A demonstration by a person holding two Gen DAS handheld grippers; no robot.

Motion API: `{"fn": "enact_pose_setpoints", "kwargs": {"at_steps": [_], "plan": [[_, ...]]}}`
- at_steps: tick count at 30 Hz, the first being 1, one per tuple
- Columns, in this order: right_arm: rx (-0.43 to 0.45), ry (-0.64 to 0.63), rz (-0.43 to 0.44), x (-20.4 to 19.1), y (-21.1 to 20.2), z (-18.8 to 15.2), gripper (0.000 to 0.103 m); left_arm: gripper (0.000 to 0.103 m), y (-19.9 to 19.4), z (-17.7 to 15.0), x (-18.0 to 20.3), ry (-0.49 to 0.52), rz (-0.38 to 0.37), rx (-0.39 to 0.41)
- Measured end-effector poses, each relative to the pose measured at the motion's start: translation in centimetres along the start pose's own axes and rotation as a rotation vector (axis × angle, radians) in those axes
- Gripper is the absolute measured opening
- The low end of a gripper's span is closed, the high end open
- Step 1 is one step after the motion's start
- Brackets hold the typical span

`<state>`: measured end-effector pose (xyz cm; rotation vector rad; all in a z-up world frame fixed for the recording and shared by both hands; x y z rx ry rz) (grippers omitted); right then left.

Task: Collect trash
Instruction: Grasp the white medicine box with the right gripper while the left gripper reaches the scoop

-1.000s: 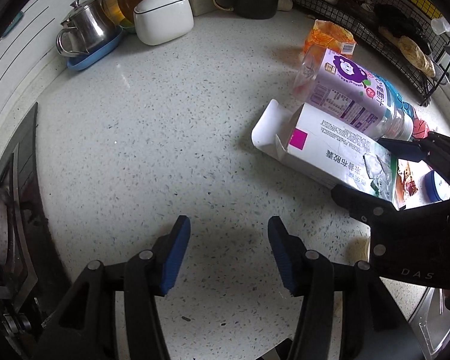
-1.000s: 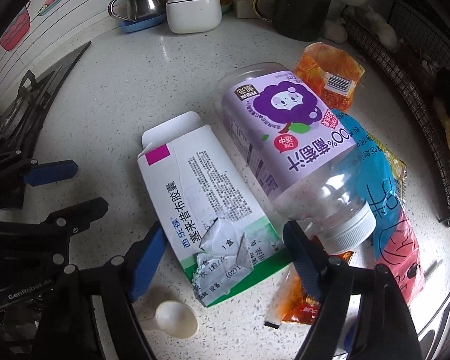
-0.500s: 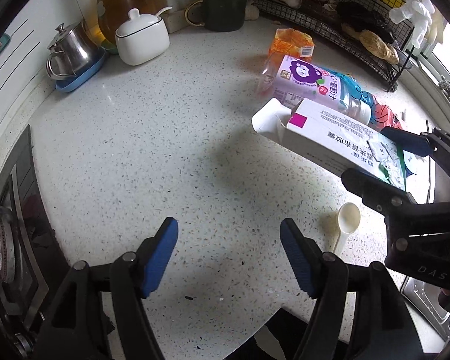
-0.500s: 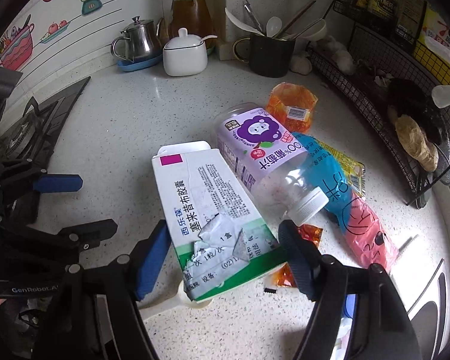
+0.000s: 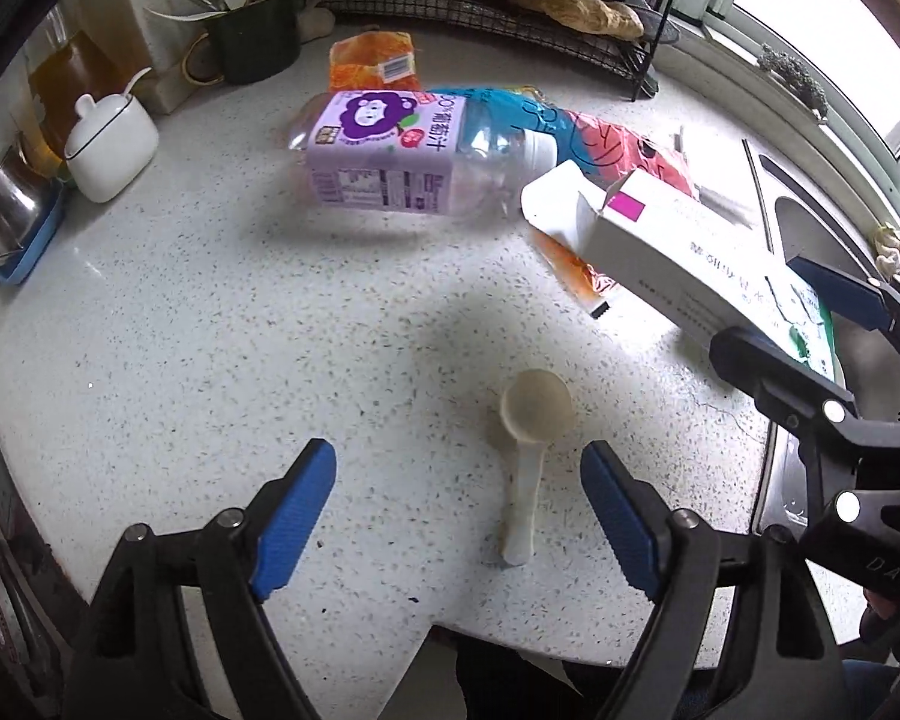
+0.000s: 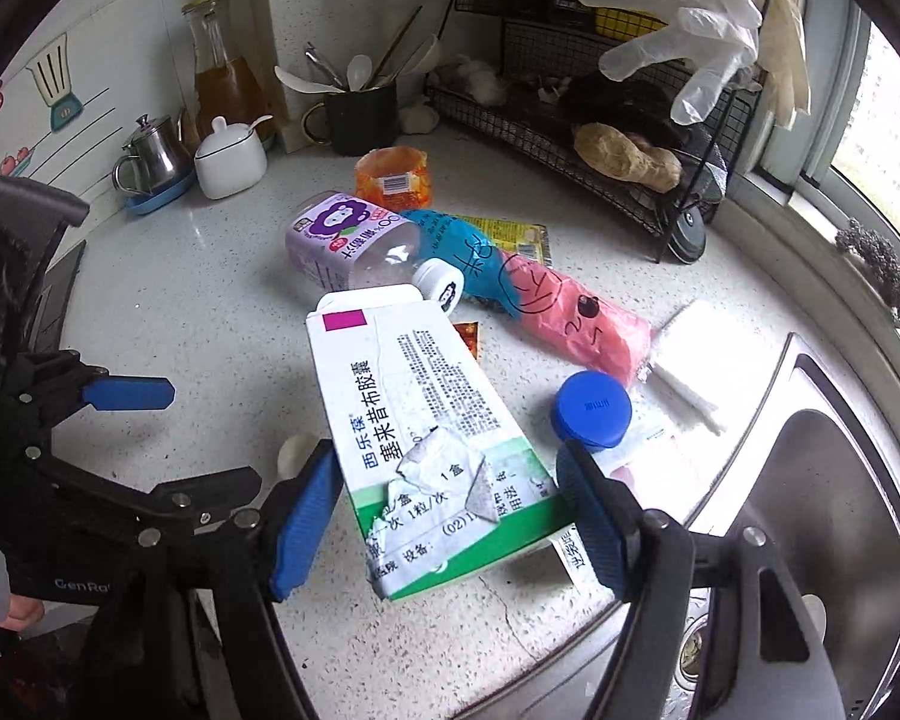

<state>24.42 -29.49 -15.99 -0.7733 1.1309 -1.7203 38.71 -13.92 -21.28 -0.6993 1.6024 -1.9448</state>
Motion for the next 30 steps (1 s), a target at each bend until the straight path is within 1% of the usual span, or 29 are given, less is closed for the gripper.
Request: {"fn": "enact_pose_setpoints", "kwargs": {"at_steps": [3, 5, 7, 9, 13, 15, 16, 18, 22, 24, 25, 26, 27, 28, 29, 30], "plan": [[-0.011, 0.018, 0.012, 0.9, 0.0, -0.9, 0.071, 0.084, 1.1, 0.2, 1.1, 0.017, 0.006, -0.027], [-0.013, 0.016, 0.019, 1.4, 0.0, -1.3, 0.071, 0.087, 1.9, 0.2, 1.5, 0.017, 0.011, -0.047], [-0.014, 0.014, 0.023, 1.8, 0.1, -1.4, 0.071, 0.087, 2.5, 0.2, 1.7, 0.021, 0.035, -0.057], [-0.016, 0.008, 0.030, 2.0, 0.2, -1.4, 0.071, 0.087, 2.9, 0.3, 2.0, 0.020, 0.054, -0.054], [-0.025, -0.010, 0.049, 2.2, 0.5, -1.6, 0.071, 0.087, 3.7, 1.0, 2.1, -0.023, 0.034, -0.053], [-0.029, -0.009, 0.056, 2.3, 0.6, -1.7, 0.071, 0.085, 3.9, 1.3, 1.9, -0.042, 0.047, -0.045], [-0.032, -0.008, 0.062, 2.3, 0.7, -1.7, 0.071, 0.083, 3.8, 1.4, 1.7, -0.043, 0.053, -0.043], [-0.035, -0.008, 0.069, 2.4, 0.8, -1.8, 0.071, 0.083, 3.9, 1.7, 2.0, -0.029, 0.049, -0.045], [-0.045, -0.013, 0.081, 2.4, 1.1, -1.9, 0.070, 0.081, 3.9, 1.7, 2.1, -0.008, 0.065, -0.044], [-0.052, -0.016, 0.087, 2.4, 1.2, -2.0, 0.071, 0.073, 3.5, 1.3, 1.9, -0.033, 0.069, -0.027], [-0.054, -0.017, 0.088, 2.4, 1.3, -2.1, 0.070, 0.061, 3.3, 1.4, 2.0, -0.032, 0.068, -0.017], [-0.057, -0.020, 0.090, 2.3, 1.3, -2.1, 0.071, 0.047, 3.1, 1.5, 2.0, -0.032, 0.068, -0.010], [-0.058, -0.023, 0.090, 2.2, 1.4, -2.2, 0.071, 0.039, 2.9, 1.4, 1.9, -0.037, 0.066, -0.006], [-0.060, -0.027, 0.092, 2.2, 1.4, -2.3, 0.071, 0.024, 2.7, 1.5, 1.9, -0.044, 0.065, -0.003], [-0.063, -0.028, 0.096, 2.1, 1.4, -2.3, 0.071, 0.021, 2.7, 1.5, 1.9, -0.048, 0.064, -0.003], [-0.065, -0.029, 0.099, 2.1, 1.5, -2.3, 0.071, 0.021, 2.6, 1.5, 2.0, -0.047, 0.065, -0.003]]}}
Point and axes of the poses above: each gripper's, at about its wrist camera, not at the fingertips, and y roughly the way its jaws point, x to its right, z to its top, the point moved 5 cm from there along y, roughly the way its jaws point, and after that the axes turned 11 degrees about -x, right-handed, at the moved point
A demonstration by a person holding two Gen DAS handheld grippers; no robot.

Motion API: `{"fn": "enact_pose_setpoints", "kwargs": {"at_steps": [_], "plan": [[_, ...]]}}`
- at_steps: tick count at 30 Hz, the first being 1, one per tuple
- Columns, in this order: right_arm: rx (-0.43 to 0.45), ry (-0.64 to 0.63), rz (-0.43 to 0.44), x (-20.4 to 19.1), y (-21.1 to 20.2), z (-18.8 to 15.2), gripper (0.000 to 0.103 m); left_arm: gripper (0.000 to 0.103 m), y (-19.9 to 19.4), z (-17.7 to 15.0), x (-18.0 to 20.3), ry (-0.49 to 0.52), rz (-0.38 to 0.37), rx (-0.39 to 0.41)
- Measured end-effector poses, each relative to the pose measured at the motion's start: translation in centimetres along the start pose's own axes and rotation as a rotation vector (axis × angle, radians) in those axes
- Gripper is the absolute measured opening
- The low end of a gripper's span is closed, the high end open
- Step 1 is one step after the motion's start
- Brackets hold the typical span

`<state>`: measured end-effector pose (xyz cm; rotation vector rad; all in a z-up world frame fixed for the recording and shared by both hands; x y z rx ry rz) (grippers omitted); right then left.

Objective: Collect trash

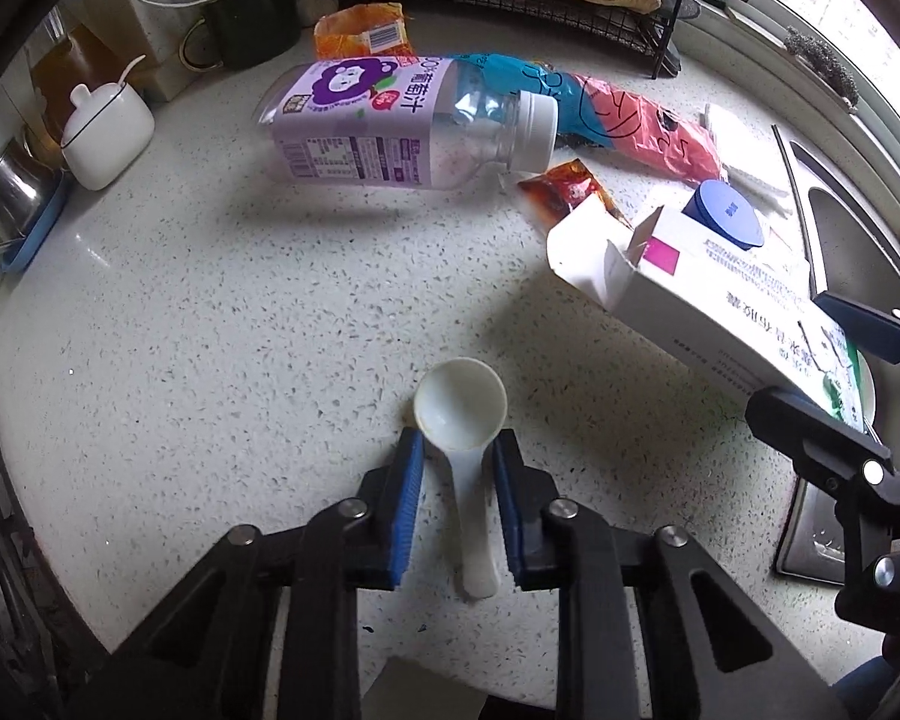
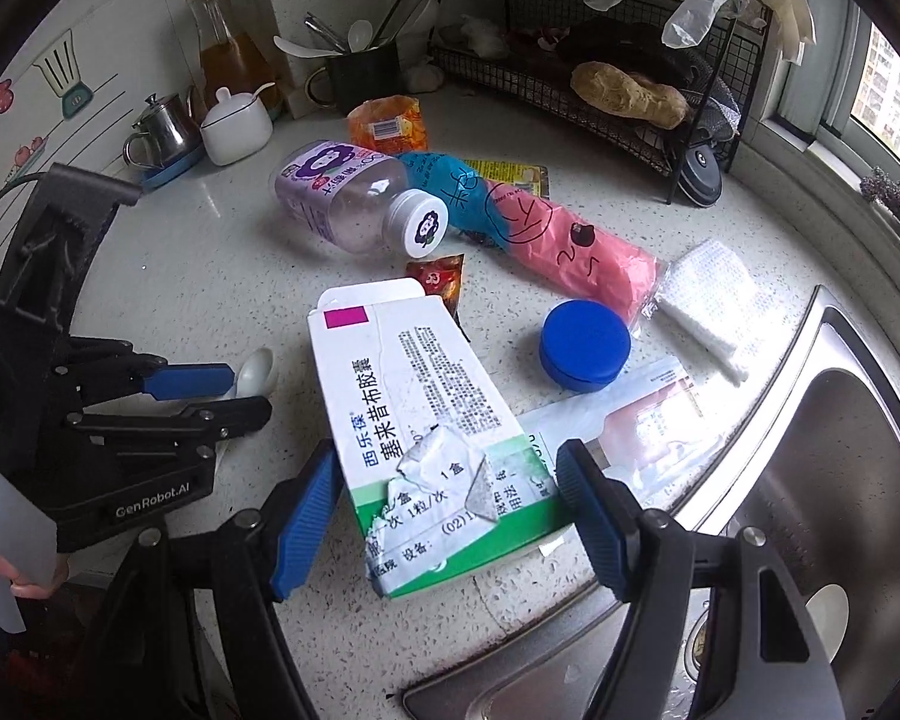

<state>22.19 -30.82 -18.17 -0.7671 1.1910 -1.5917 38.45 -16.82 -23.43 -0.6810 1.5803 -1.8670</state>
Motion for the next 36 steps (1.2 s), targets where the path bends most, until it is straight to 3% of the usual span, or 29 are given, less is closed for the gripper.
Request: {"fn": "enact_pose_setpoints", "kwargs": {"at_steps": [1, 2, 6, 7, 19, 27, 36], "plan": [[-0.001, -0.002, 0.000, 0.0, 0.0, 0.0, 0.071, 0.018, -0.1, -0.1, 0.1, 0.005, 0.002, 0.003], [-0.001, -0.005, 0.000, 0.0, 0.0, 0.1, 0.071, 0.008, -0.1, -0.1, 0.2, 0.009, -0.002, 0.005], [0.004, -0.009, -0.004, -0.1, -0.1, 0.0, 0.071, 0.007, -0.5, -0.8, 0.8, 0.022, 0.014, 0.021], [0.006, -0.008, -0.004, -0.2, -0.2, -0.1, 0.071, 0.002, -0.5, -1.2, 0.8, 0.025, 0.014, 0.025], [0.035, -0.040, 0.013, -2.8, -1.7, -1.5, 0.070, 0.003, -4.4, -5.1, -0.9, -0.040, 0.010, 0.113], [0.074, -0.104, 0.035, -6.7, -3.8, -3.9, 0.070, 0.003, -6.9, -10.8, -2.4, -0.106, 0.026, 0.143], [0.083, -0.169, 0.073, -11.2, -5.8, -9.1, 0.070, 0.003, -8.0, -19.0, -3.2, -0.214, 0.051, 0.129]]}}
Point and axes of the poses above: each gripper's, at about its wrist camera, not at the fingertips, and y roughly the way its jaws point, x to its right, z to its top, the point moved 5 cm from there along y, roughly the way its jaws point, and after that the axes turned 11 degrees about -x, right-handed, at the moved point
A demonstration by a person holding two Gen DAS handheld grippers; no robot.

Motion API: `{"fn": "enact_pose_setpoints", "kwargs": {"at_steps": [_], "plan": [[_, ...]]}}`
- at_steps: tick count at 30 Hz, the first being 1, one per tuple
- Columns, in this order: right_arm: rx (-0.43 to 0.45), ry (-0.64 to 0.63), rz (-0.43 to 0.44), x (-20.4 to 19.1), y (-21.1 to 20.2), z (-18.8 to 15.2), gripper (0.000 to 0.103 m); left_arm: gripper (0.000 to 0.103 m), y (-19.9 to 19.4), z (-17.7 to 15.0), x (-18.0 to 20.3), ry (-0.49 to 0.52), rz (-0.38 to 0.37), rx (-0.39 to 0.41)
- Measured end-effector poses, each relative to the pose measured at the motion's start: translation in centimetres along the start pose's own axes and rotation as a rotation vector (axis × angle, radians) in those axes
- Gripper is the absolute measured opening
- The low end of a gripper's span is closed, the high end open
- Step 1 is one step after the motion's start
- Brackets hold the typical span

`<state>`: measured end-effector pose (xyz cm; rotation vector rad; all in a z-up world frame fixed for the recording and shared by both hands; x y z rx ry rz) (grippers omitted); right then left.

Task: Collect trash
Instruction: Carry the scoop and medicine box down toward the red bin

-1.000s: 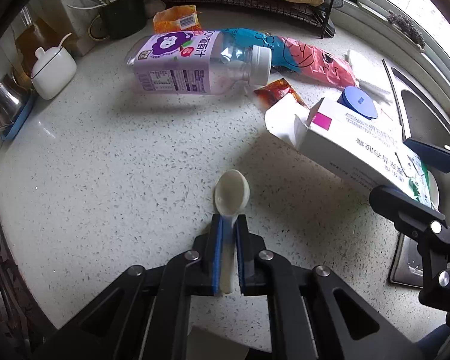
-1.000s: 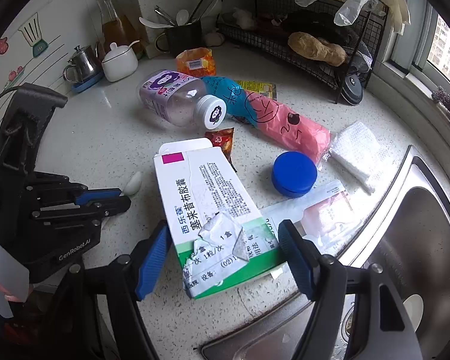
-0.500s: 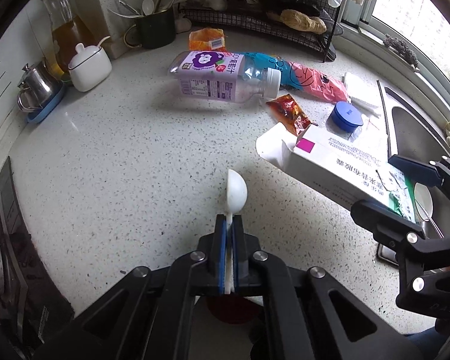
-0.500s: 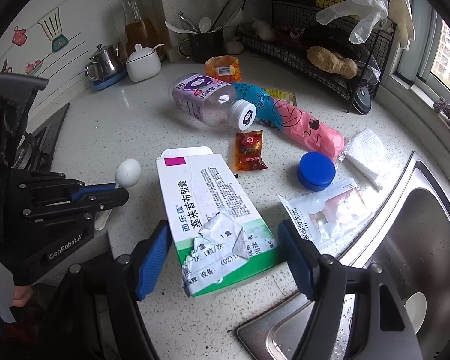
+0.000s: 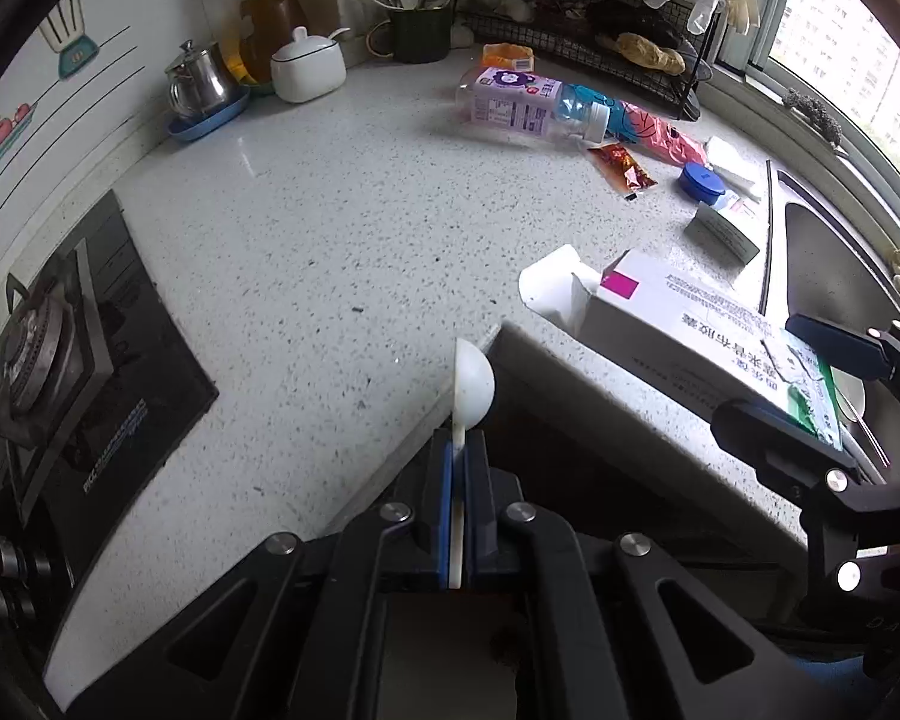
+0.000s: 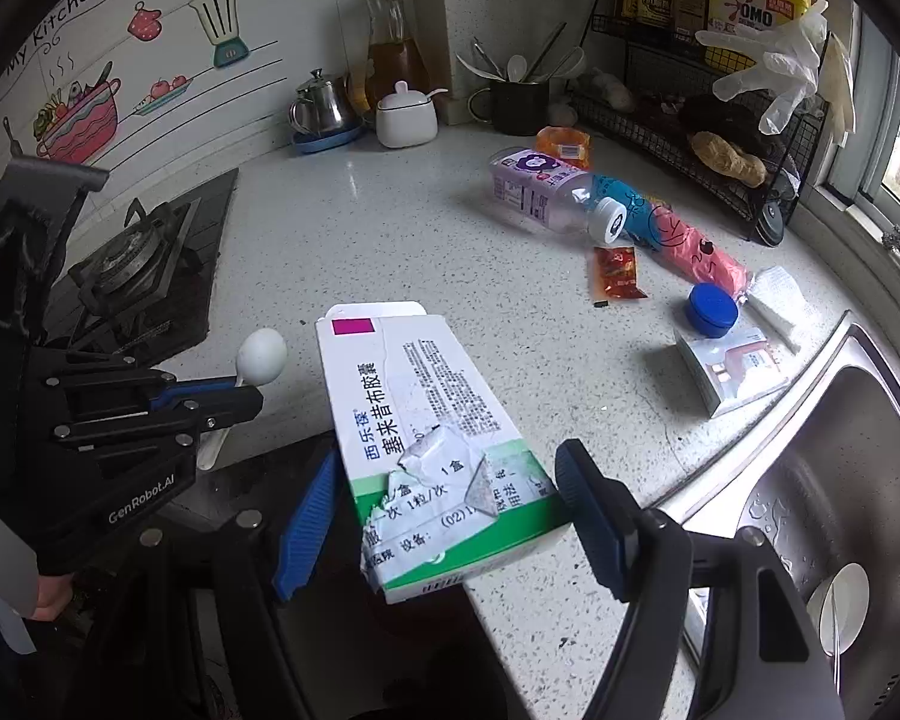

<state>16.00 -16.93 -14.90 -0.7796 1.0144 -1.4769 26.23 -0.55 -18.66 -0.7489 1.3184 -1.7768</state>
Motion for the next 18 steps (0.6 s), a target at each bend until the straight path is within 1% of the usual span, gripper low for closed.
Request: {"fn": "enact_pose_setpoints", "kwargs": {"at_steps": [6, 9, 13, 18], "plan": [[-0.032, -0.041, 0.035, -2.8, -0.4, -3.9, 0.070, 0.003, -0.2, -6.0, -0.3, -0.044, -0.012, -0.028], [-0.067, -0.051, 0.046, -3.7, -0.1, -5.8, 0.070, 0.003, 0.4, -8.6, -0.4, -0.069, -0.019, -0.054], [-0.121, -0.072, 0.051, -4.7, 1.1, -8.4, 0.070, 0.003, 1.9, -11.7, -0.3, -0.092, -0.030, -0.090], [-0.206, -0.086, 0.052, -5.3, 3.9, -10.9, 0.070, 0.003, 5.0, -14.1, -0.7, -0.144, -0.032, -0.139]]}}
Point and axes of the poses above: each gripper's, at about its wrist camera, not at the fingertips, and y roughly the way its jaws point, x to its right, z to its top, the point moved 5 cm from there along y, roughly the way its jaws point, and after that the axes turned 11 degrees about -x, right-handed, at the moved point
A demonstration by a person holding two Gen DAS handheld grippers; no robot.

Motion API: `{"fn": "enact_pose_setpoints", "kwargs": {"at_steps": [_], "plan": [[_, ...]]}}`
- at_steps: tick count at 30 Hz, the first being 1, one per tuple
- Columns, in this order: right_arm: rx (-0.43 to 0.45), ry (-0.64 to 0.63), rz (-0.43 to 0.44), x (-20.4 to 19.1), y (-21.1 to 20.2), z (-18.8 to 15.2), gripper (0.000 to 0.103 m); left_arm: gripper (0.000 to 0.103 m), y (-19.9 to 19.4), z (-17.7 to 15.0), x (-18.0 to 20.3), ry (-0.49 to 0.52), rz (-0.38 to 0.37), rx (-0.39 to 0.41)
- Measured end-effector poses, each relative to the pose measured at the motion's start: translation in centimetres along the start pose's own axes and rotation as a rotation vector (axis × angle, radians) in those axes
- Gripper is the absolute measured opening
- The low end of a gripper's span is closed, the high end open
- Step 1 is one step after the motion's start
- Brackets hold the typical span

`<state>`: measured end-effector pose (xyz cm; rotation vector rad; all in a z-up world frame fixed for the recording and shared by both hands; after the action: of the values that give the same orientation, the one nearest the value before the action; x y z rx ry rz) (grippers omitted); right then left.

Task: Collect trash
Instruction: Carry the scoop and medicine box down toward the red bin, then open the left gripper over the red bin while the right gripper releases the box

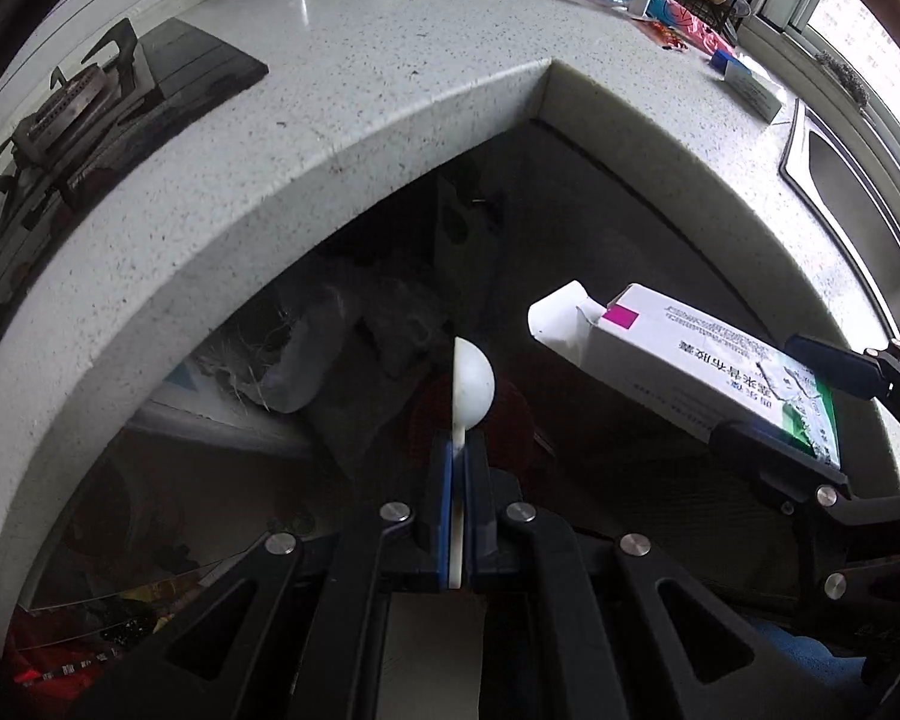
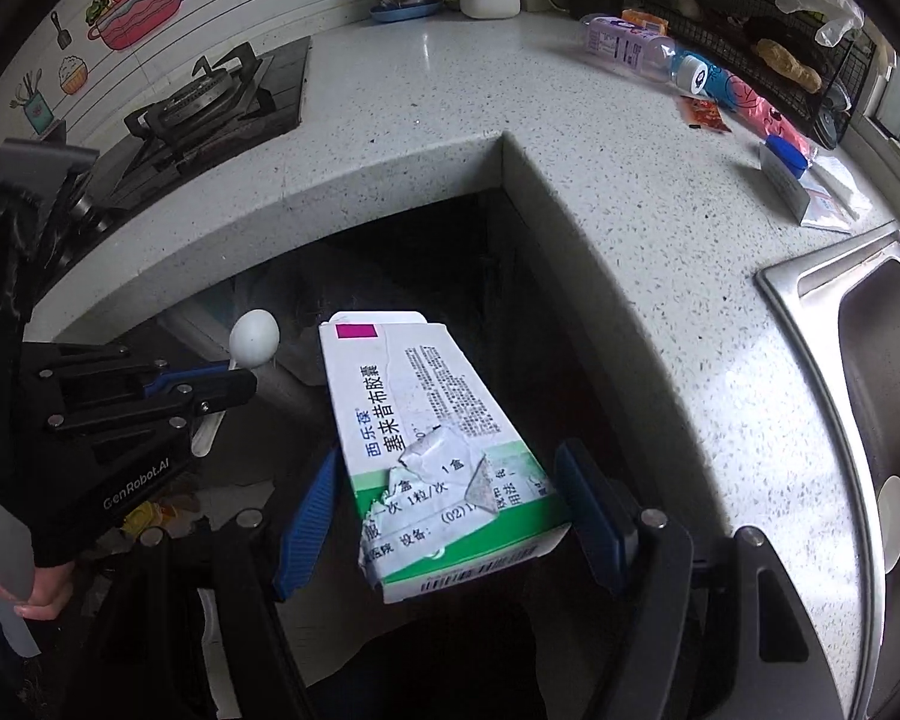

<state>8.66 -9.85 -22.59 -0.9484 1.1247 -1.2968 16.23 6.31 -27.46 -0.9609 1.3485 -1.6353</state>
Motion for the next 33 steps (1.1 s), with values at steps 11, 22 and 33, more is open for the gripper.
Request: {"fn": "enact_pose_setpoints", "kwargs": {"at_steps": [11, 22, 33], "plan": [[-0.147, 0.029, 0.040, 1.3, 11.8, -1.3, 0.070, 0.003, 11.1, -1.0, -1.2, -0.022, 0.019, -0.050], [-0.230, -0.019, 0.001, 1.6, 24.0, -0.9, 0.070, 0.003, 22.2, -0.3, -3.4, -0.048, 0.032, -0.097], [-0.261, -0.061, -0.007, 2.0, 28.6, -0.1, 0.070, 0.003, 26.2, -1.1, -4.9, -0.079, 0.041, -0.174]]}}
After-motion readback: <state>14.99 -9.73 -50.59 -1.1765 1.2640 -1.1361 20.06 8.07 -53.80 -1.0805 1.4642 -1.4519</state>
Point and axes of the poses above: each gripper's, at about its wrist camera, not at the fingertips, and y roughly the way its jaws point, x to its right, z to its top, the point moved 5 cm from there along y, roughly the way its jaws point, and after that the axes turned 11 degrees about -x, right-handed, at the moved point
